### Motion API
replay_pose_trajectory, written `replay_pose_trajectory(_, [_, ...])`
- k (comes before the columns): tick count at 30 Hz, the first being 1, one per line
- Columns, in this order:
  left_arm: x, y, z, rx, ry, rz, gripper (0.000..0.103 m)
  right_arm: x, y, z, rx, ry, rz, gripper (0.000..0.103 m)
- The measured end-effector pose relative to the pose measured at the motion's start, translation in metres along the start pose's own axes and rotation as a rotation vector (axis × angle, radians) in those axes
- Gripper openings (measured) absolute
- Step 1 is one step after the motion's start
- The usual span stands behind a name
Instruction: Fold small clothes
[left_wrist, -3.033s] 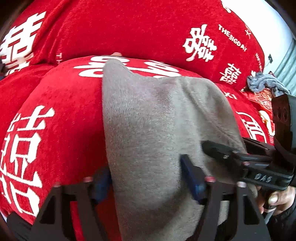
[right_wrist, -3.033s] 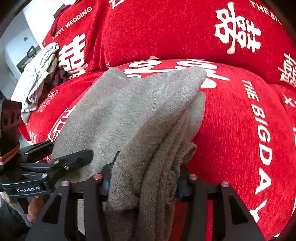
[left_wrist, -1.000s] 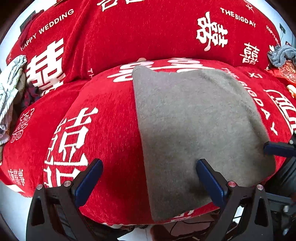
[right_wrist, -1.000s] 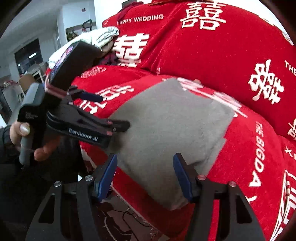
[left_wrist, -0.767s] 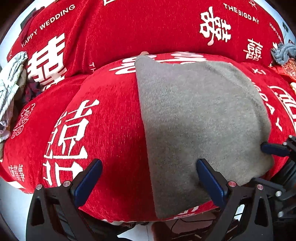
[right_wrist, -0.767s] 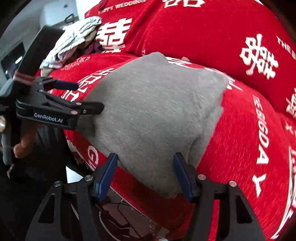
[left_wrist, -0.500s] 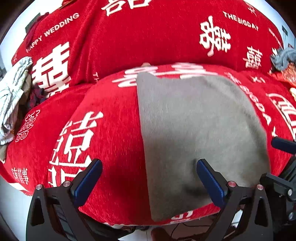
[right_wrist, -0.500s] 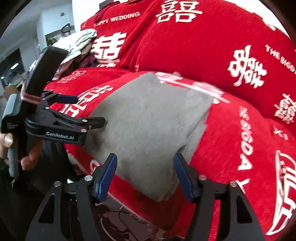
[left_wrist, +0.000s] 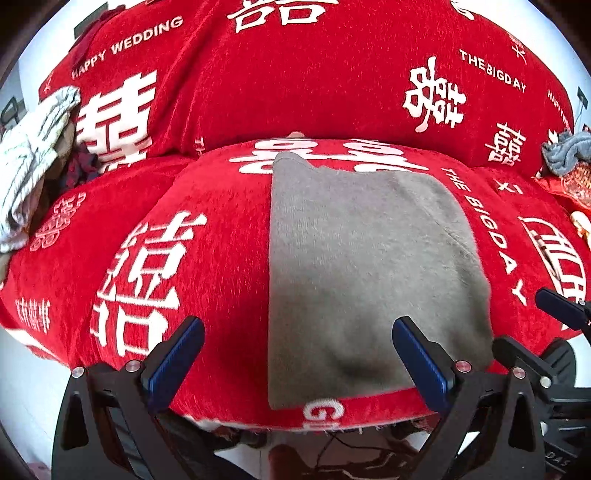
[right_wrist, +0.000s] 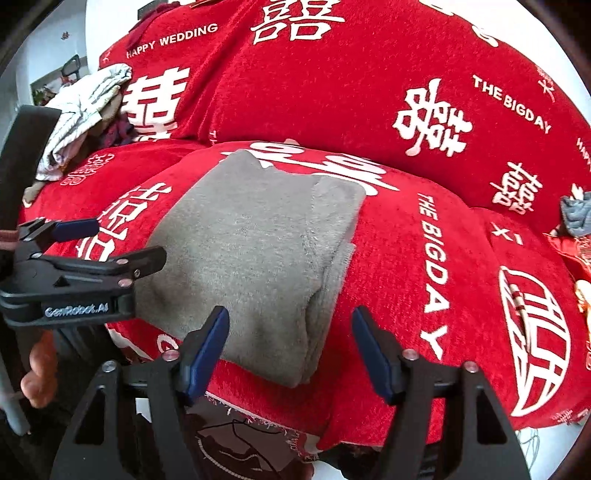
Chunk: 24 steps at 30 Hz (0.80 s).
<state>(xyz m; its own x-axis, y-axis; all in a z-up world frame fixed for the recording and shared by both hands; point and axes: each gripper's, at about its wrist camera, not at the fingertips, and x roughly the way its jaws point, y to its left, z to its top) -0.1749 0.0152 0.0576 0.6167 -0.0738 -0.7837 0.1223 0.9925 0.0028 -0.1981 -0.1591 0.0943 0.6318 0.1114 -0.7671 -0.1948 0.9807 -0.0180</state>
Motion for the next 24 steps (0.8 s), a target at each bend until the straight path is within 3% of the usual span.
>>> replay_pose_trajectory(2, [-0.005,0.001,-0.004,-0.010,-0.001,-0.028,0.102,-0.003,0.004,-0.001,-0.012,-0.001,-0.019,0.073])
replay_pose_trajectory(12, [-0.025,0.000,-0.018,0.006,-0.051,0.065,0.102,-0.017,0.010,-0.007,0.009,-0.004,-0.068,0.073])
replay_pose_trajectory(24, [-0.036,0.004,-0.021,0.009,-0.075,0.037,0.102,-0.029,0.018,-0.009,-0.004,-0.013,-0.084,0.073])
